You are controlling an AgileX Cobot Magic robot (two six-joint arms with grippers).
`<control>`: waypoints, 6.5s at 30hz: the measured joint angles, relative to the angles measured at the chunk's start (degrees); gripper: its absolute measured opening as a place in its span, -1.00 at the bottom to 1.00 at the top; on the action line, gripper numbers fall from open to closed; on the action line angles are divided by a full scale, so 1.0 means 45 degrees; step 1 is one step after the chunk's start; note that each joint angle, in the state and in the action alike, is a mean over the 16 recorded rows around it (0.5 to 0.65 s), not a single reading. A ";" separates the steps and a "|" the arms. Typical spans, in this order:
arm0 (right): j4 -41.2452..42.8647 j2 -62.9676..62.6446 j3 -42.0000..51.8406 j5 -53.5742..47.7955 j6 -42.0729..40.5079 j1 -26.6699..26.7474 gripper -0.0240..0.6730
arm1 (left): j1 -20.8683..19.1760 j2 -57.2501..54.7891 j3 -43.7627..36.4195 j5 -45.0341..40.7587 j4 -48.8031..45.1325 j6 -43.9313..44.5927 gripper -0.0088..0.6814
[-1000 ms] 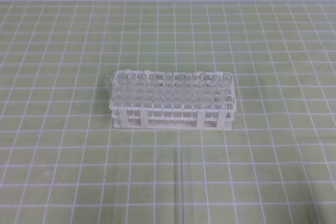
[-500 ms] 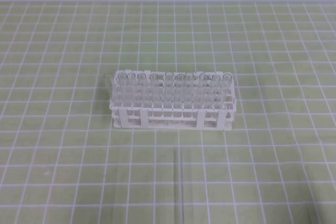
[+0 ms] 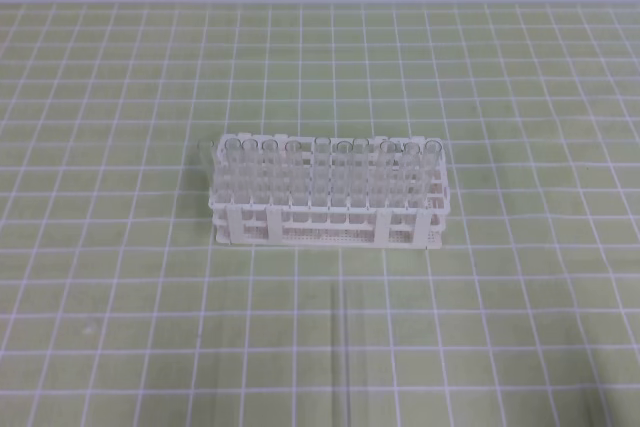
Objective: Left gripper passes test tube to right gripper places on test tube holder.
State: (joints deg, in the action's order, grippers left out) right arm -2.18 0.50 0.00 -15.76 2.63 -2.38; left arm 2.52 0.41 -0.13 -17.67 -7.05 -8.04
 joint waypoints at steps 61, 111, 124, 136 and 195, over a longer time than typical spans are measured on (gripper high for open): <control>0.0000 0.0000 0.0000 0.0000 0.0000 0.0000 -0.98 | -0.0002 -0.0091 0.0034 0.0046 0.0336 -0.0002 -0.23; 0.0000 0.0000 0.0000 0.0000 0.0000 0.0000 -0.98 | -0.0002 -0.0091 0.0034 0.0232 0.0485 -0.0002 -0.23; 0.0000 0.0000 0.0000 0.0000 0.0000 0.0000 -0.98 | -0.0002 -0.0091 0.0034 0.0267 0.0491 -0.0002 -0.23; 0.0000 0.0000 0.0000 0.0000 0.0000 0.0000 -0.98 | -0.0002 -0.0091 0.0034 0.0280 0.0512 -0.0002 -0.23; 0.0000 0.0000 0.0000 0.0000 0.0000 0.0000 -0.98 | 0.0003 0.0152 -0.0069 0.0659 0.0533 -0.0960 -0.23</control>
State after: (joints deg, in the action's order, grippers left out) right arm -2.18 0.50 0.00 -15.76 2.63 -2.38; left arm 2.53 1.09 -0.44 -14.70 -4.65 -12.36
